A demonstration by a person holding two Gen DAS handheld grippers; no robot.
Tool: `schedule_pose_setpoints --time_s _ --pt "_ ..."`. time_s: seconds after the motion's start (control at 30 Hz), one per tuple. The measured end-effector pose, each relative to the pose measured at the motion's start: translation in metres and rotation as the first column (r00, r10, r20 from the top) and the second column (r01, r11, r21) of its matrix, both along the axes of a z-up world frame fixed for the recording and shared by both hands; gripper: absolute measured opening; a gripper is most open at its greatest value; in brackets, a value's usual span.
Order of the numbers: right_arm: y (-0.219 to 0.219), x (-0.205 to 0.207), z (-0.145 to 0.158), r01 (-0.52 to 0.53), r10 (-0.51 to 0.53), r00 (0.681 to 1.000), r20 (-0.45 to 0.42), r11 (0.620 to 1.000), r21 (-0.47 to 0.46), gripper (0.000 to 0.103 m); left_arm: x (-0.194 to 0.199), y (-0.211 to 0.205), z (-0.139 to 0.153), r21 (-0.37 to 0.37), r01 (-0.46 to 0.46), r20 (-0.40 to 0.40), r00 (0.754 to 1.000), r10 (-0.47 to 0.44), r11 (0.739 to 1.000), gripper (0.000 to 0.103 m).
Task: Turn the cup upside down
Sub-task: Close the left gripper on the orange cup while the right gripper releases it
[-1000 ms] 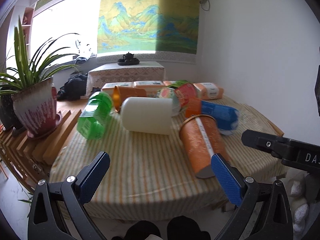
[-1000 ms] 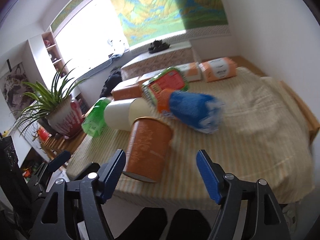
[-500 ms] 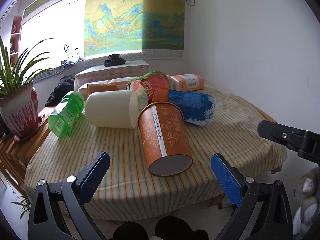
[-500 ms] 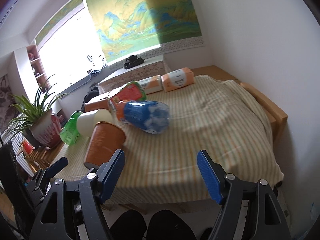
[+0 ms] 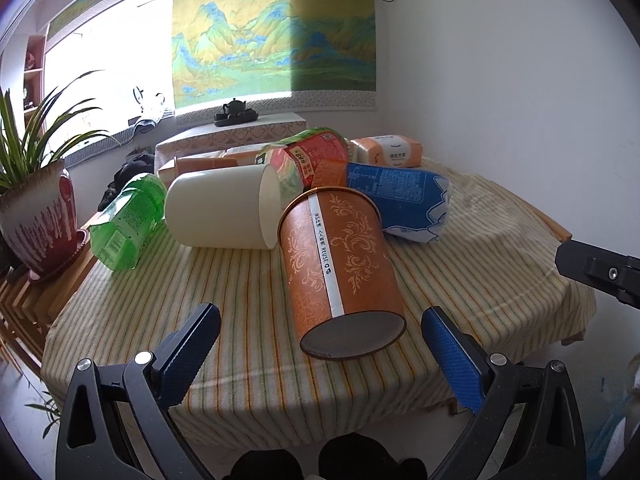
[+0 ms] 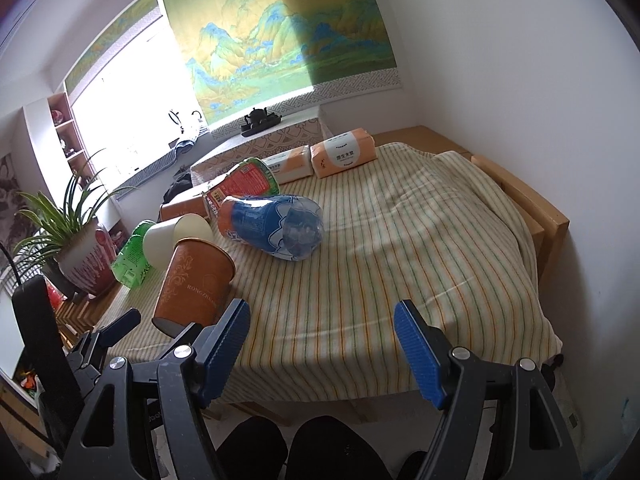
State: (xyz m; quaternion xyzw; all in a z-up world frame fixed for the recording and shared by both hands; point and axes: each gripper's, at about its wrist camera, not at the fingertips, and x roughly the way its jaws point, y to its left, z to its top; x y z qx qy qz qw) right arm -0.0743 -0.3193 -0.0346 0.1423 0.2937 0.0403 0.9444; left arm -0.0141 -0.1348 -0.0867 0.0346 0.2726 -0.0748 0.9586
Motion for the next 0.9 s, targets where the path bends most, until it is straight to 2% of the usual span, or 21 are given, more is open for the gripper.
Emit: schedule_pose_setpoints --time_s 0.3,0.37,0.5,0.9 --pt "0.002 0.0 0.002 0.007 -0.007 1.0 0.009 1.0 -0.013 0.071 0.004 -0.005 -0.003 0.025 0.022 -0.017 1.0 -0.021 0.999 0.088" --pt "0.003 0.0 0.003 0.01 -0.01 1.0 0.011 1.0 -0.015 0.071 0.005 -0.005 -0.003 0.026 0.02 -0.02 1.0 -0.019 0.999 0.076" --pt "0.003 -0.001 0.003 0.012 -0.011 1.0 0.011 1.0 -0.019 0.071 0.009 -0.002 -0.004 0.019 0.021 -0.044 0.999 -0.02 1.0 0.063" --pt "0.008 0.004 0.0 0.001 -0.001 1.0 0.0 1.0 -0.014 0.071 0.0 0.01 0.008 0.009 0.034 -0.024 0.999 -0.034 0.999 0.062"
